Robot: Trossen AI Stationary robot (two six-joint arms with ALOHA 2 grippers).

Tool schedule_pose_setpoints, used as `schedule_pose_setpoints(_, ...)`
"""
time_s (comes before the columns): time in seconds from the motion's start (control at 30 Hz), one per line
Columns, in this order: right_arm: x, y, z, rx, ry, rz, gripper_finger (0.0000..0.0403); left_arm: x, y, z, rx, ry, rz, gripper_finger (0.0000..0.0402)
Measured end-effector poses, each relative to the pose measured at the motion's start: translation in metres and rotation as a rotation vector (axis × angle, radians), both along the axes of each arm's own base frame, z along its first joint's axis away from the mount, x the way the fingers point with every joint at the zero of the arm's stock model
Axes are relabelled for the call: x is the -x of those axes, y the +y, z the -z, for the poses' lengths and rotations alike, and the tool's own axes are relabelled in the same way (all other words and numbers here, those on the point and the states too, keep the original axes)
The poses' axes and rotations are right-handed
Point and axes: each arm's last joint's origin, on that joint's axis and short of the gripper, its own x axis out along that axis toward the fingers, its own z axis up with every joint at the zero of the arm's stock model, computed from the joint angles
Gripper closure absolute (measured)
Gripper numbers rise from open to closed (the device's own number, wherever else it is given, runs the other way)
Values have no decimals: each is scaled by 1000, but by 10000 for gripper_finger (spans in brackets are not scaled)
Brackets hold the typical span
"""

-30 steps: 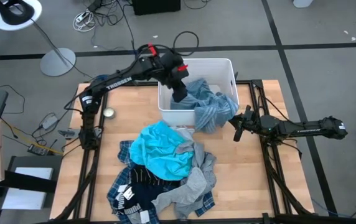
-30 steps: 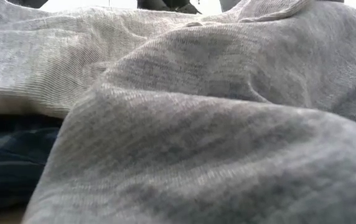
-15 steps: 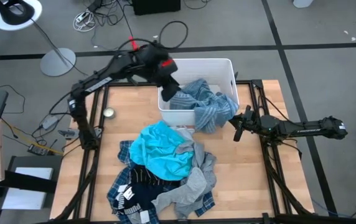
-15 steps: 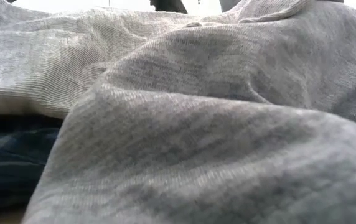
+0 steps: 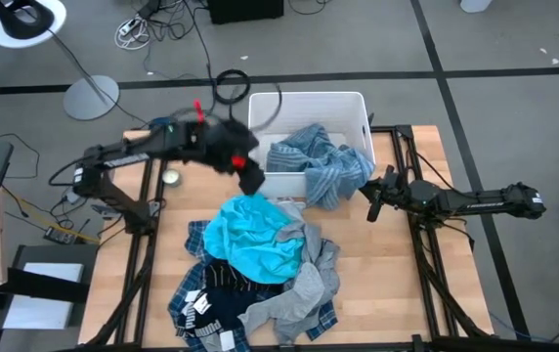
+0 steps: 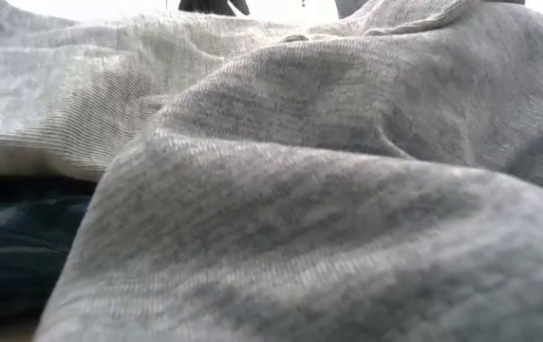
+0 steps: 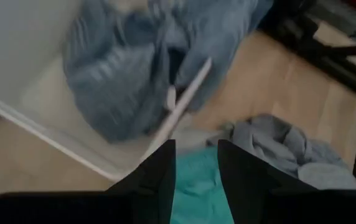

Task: Sort clothes
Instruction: Put the blue polo shirt into the white laundry bin

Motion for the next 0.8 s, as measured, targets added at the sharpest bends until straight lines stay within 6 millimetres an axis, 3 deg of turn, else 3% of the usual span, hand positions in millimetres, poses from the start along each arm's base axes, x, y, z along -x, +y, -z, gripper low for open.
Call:
schedule_pose_setpoints(0.23,-1,3,-20,-25,-63,-101,389,-5,-40,47,58,-4,-42,277)
schedule_pose_setpoints(0.43,3,8,-38,-17,95,-275,389,-3,-64,71,56,53,-49,277)
schedule_pose_setpoints(0.53,6,10,-37,-69,254,-335,389,3,-74,79,35,78,-34,282)
schedule_pose_setpoints(0.67,0,14,-45,-135,282,-410,389,18,-81,89,17,83,-19,295)
schedule_pose_setpoints(0.8,-13,17,-44,-164,362,-371,389,39,-86,103,23,49,0,310)
